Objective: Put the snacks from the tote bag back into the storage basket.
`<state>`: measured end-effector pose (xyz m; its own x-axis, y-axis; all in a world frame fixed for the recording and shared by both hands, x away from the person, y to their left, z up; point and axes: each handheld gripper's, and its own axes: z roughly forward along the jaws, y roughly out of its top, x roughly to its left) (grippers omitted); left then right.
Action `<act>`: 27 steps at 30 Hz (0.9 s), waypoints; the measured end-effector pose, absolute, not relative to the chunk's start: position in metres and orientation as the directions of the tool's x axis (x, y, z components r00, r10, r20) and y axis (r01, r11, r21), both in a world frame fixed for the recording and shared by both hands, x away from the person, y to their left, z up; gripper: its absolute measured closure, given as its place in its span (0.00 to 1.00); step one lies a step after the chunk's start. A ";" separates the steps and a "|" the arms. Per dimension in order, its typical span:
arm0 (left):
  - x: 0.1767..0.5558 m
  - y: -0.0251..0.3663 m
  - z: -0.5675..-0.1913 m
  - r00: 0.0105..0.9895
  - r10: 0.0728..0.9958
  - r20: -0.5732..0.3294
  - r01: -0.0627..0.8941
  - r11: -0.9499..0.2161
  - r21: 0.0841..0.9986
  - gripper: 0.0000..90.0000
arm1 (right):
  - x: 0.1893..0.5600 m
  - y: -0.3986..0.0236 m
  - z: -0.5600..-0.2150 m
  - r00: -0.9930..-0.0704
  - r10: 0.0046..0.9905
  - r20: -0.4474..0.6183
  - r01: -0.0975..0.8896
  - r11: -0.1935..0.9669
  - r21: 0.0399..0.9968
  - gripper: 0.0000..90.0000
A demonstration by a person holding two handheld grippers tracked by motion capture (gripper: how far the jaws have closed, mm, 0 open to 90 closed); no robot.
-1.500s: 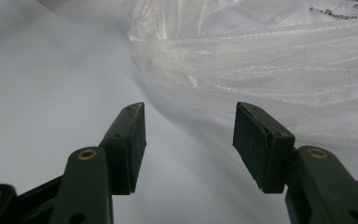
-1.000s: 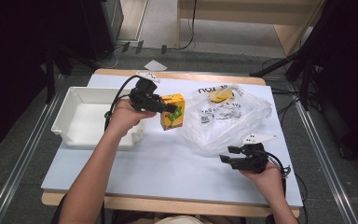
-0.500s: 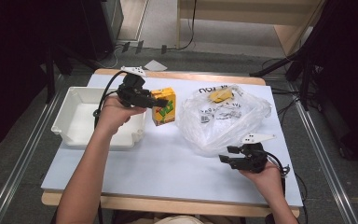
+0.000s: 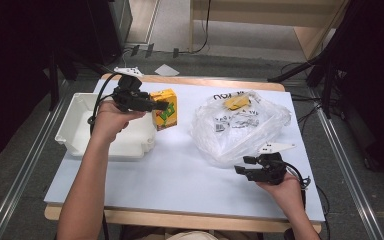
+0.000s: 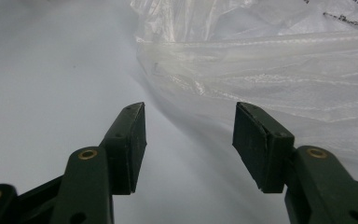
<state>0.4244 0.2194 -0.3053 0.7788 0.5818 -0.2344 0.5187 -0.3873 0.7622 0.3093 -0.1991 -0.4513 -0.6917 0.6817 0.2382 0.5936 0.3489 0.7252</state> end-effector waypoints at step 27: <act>0.428 0.254 -0.306 0.734 0.632 -0.249 0.543 -0.327 0.773 0.58 | 0.311 -0.199 -0.453 -0.693 0.679 0.240 0.596 0.353 0.722 0.51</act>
<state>0.4284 0.2540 -0.3061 0.7340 0.6319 -0.2489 0.5435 -0.3268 0.7732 0.3108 -0.1995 -0.4526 -0.6933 0.6795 0.2401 0.5955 0.3526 0.7218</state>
